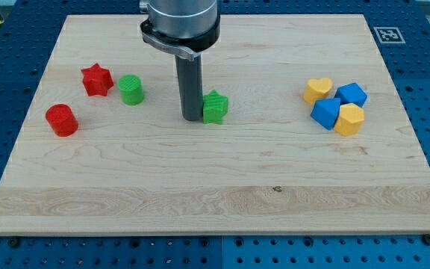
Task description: Move your arm towards center left
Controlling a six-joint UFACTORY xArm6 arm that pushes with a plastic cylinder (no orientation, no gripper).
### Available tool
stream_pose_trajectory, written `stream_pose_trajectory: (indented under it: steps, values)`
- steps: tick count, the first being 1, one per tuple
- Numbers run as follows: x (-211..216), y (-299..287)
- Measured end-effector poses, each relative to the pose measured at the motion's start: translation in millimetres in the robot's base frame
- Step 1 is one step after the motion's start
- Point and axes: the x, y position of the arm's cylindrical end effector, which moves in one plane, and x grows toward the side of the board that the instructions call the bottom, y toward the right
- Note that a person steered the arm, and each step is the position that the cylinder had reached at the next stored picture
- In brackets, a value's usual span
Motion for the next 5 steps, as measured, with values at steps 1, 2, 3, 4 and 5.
stream_pose_trajectory:
  steps: [1, 2, 3, 4, 5]
  values:
    - [2.8, -14.2]
    - [8.0, -75.1]
    - [12.2, -84.3]
    - [12.2, -93.9]
    - [11.5, -131.8]
